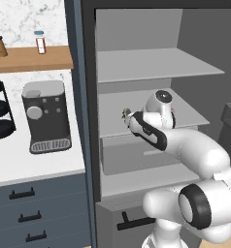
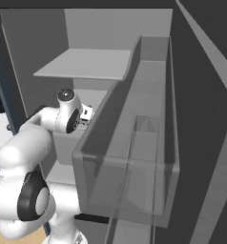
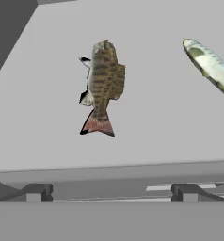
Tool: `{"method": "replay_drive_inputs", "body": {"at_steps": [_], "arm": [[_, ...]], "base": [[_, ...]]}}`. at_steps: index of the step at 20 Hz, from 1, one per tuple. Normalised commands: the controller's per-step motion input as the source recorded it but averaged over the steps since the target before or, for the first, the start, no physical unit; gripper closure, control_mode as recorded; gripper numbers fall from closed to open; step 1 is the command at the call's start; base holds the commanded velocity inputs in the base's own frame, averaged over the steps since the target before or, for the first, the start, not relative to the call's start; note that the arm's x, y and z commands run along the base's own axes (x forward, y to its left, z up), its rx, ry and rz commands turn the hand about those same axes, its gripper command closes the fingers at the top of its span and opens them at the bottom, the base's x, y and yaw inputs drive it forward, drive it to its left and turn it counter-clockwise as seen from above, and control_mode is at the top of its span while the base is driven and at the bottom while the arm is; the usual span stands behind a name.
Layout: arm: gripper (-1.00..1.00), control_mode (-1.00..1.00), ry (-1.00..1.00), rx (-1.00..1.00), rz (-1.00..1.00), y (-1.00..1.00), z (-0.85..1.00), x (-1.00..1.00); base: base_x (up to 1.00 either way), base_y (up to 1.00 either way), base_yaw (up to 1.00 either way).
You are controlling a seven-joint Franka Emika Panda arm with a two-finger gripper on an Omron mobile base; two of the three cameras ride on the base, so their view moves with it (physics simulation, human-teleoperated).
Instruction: Place one garlic and one fish in each tupperware on the nearby counter, to pack two identical lunches.
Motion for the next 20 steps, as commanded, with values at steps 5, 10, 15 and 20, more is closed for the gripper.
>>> {"method": "replay_drive_inputs", "body": {"at_steps": [5,10,15,20], "arm": [[-1.0,-1.0,0.0,0.0,0.0,0.03,-0.02,0.45],[-1.0,-1.0,0.0,0.0,0.0,0.1,-0.12,0.3],[-1.0,-1.0,0.01,0.0,0.0,0.02,-0.13,0.29],[-1.0,-1.0,0.02,0.0,0.0,0.0,-0.19,0.33]], "base": [[0.0,0.0,0.0],[0.0,0.0,0.0],[0.0,0.0,0.0],[0.0,0.0,0.0]]}}
